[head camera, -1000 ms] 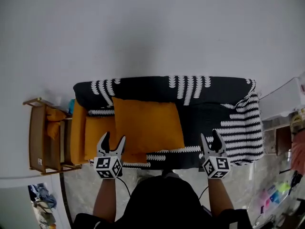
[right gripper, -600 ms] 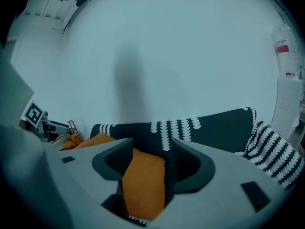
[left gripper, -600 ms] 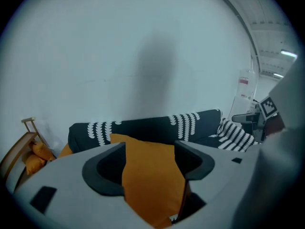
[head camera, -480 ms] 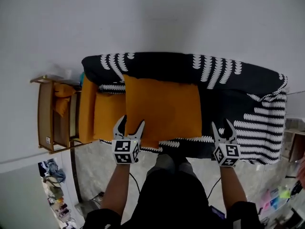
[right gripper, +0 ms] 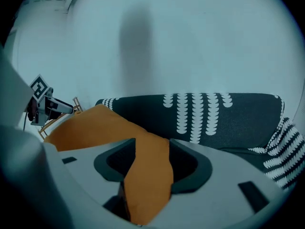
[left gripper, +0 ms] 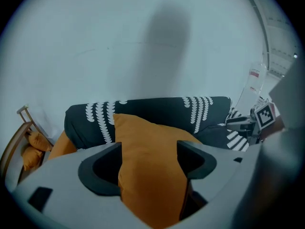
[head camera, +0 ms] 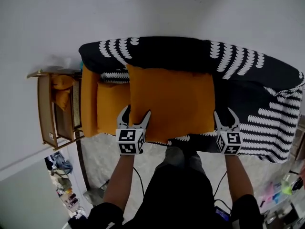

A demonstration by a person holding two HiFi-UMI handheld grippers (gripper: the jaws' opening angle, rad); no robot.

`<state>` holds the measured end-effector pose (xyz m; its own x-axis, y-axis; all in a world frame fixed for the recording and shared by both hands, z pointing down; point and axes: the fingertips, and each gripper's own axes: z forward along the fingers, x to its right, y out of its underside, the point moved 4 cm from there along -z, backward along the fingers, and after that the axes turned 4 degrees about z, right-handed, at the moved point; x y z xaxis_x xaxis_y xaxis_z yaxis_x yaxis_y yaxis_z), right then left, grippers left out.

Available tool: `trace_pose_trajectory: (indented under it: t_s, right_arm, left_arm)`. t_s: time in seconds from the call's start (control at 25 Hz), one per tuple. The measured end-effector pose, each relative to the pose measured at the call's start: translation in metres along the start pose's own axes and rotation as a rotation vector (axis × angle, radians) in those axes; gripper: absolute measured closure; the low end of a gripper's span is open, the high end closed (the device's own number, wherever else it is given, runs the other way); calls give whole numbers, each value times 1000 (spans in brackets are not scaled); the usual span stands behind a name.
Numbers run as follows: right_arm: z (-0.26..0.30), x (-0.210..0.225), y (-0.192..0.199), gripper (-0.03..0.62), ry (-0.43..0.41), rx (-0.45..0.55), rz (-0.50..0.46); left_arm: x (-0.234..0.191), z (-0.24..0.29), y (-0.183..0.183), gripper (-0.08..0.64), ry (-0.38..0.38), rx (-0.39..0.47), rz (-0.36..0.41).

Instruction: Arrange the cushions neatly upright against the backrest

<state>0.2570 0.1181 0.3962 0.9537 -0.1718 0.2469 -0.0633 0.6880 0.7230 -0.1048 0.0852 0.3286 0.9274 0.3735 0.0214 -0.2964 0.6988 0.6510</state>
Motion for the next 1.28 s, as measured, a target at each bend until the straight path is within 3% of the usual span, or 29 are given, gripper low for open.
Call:
trace_pose_trajectory:
  t_s: [0.4,0.6,0.76,1.0,1.28]
  right_arm:
    - [72,27,26,356,79,-100,85]
    - [108,43,37,354,101,-131,106]
    - [126,49,52,352,113,-175,140]
    - [163,62,87,272,42,-269,233]
    - [185,71,113,178,-60,-281,379]
  left_arm:
    - [-20,59,-9,176,34,-57,8]
    - [-22,74,-1,173,37,-69,2]
    - [-30,80,15,181,24,-135,-12]
    - [-42,102,33,194,54,-159,-82]
    - [-40,111,36,201,69,-164,-109]
